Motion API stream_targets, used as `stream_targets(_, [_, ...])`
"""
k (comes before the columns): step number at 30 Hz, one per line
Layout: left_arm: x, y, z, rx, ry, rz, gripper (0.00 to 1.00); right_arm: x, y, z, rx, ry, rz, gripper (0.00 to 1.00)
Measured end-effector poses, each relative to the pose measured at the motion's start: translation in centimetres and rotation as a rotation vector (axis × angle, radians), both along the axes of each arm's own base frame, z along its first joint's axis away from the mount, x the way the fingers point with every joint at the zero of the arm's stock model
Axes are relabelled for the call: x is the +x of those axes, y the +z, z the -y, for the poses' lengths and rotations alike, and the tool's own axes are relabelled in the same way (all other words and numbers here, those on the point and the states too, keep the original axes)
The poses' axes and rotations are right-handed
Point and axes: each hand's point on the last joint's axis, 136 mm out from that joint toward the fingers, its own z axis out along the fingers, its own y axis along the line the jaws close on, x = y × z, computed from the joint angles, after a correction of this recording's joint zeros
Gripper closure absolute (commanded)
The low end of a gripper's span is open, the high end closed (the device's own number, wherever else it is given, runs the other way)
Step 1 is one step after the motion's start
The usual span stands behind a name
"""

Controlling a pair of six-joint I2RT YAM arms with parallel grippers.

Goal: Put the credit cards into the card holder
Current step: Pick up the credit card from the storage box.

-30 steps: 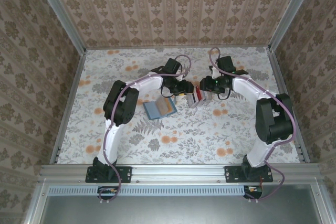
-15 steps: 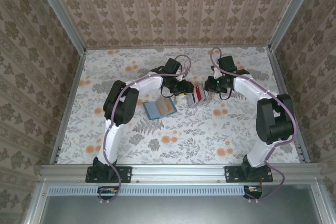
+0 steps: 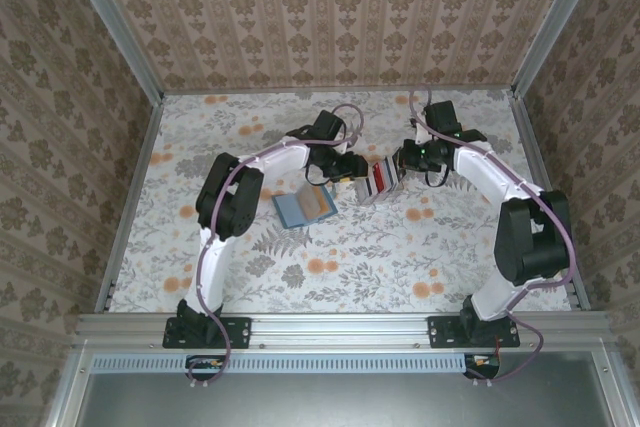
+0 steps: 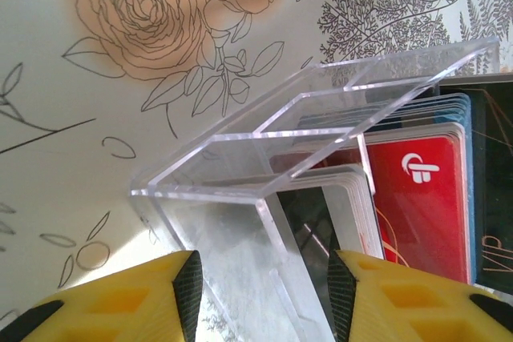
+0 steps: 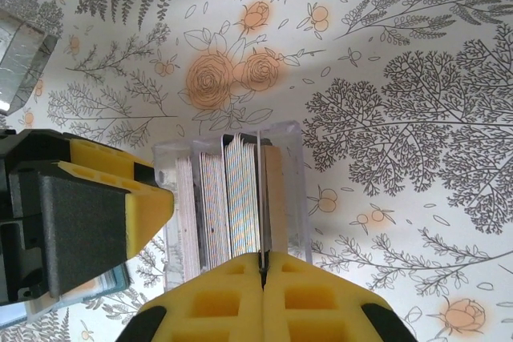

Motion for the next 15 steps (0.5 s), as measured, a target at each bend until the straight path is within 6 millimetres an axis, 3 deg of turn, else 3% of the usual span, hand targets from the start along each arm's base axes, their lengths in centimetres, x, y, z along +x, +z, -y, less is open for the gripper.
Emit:
stream_targets(3, [0.4, 1.5, -0.7, -0.004, 0.015, 0.019, 0.52, -0.1, 1.2, 0.0, 0.003, -0.001, 0.028, 0.96])
stream_targets(8, [1.3, 6.2, -3.2, -0.031, 0.061, 0.107, 0.52, -0.5, 3.8, -0.2, 0.022, 0.007, 0.091, 0.96])
stream_targets(12, [1.0, 9.7, -6.4, -0.039, 0.109, 0.179, 0.52, -0.9, 5.6, -0.9, 0.037, 0.028, 0.137, 0.96])
stream_targets(15, [0.1, 10.7, -9.3, -0.021, 0.156, 0.211, 0.52, -1.3, 6.4, -2.5, 0.077, 0.075, 0.154, 0.96])
